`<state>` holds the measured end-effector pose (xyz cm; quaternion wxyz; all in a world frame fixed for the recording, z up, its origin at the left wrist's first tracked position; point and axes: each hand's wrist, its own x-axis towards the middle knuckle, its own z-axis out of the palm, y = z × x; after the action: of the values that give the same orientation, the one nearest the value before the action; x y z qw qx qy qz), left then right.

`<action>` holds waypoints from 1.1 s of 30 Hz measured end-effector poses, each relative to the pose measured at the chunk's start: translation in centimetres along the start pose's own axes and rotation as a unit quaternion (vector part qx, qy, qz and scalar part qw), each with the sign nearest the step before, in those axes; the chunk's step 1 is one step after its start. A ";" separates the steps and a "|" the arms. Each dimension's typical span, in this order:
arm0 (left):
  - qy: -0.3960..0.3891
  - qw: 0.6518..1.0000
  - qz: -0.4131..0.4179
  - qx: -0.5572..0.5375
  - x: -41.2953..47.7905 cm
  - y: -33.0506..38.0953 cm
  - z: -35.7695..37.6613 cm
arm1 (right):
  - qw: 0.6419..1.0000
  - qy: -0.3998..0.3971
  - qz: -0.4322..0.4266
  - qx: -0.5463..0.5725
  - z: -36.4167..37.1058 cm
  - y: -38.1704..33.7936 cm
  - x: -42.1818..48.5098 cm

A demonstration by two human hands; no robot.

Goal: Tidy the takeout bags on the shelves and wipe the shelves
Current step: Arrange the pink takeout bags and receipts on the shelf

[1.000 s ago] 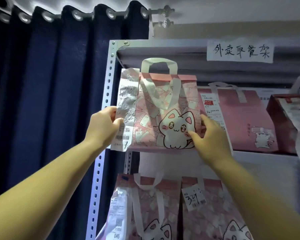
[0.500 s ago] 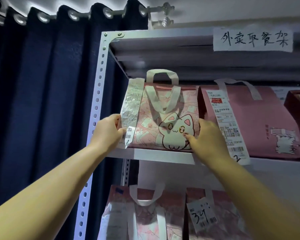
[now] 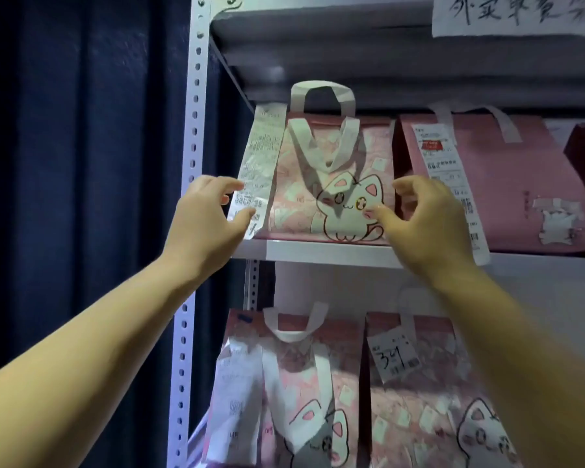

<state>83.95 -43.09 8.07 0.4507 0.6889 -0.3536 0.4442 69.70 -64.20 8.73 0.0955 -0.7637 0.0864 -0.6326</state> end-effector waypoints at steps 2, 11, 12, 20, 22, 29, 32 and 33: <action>-0.003 1.000 0.006 -0.022 -1.4 0.7 -0.9 | 0.999 -0.002 -0.004 0.034 -0.7 -0.7 -1.3; -0.090 0.992 -0.043 -0.081 -10.4 1.8 -2.6 | 0.985 -0.130 0.038 0.109 -2.5 -2.9 -9.9; -0.104 0.990 -0.053 -0.085 -11.6 1.7 -2.6 | 0.982 -0.153 0.041 0.106 -2.5 -3.0 -11.0; -0.183 0.961 -0.169 -0.125 -20.1 0.5 -2.2 | 0.947 -0.297 0.090 0.079 -2.8 -2.2 -18.8; -0.198 0.953 -0.192 -0.127 -21.7 0.3 -2.0 | 0.938 -0.315 0.118 0.081 -2.8 -1.5 -20.4; -0.253 0.923 -0.259 -0.126 -25.5 0.0 -0.2 | 0.910 -0.350 0.213 0.066 -3.5 1.9 -24.8; -0.267 0.921 -0.258 -0.120 -26.6 0.4 1.2 | 0.902 -0.342 0.257 0.052 -4.3 4.2 -26.0; -0.271 0.921 -0.255 -0.120 -26.9 0.6 1.8 | 0.900 -0.335 0.275 0.047 -4.6 5.0 -26.3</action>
<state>74.34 -42.62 -17.12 0.5149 0.7904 -0.3254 0.0653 60.29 -62.51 -16.73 0.3246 -0.8711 0.2264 -0.2909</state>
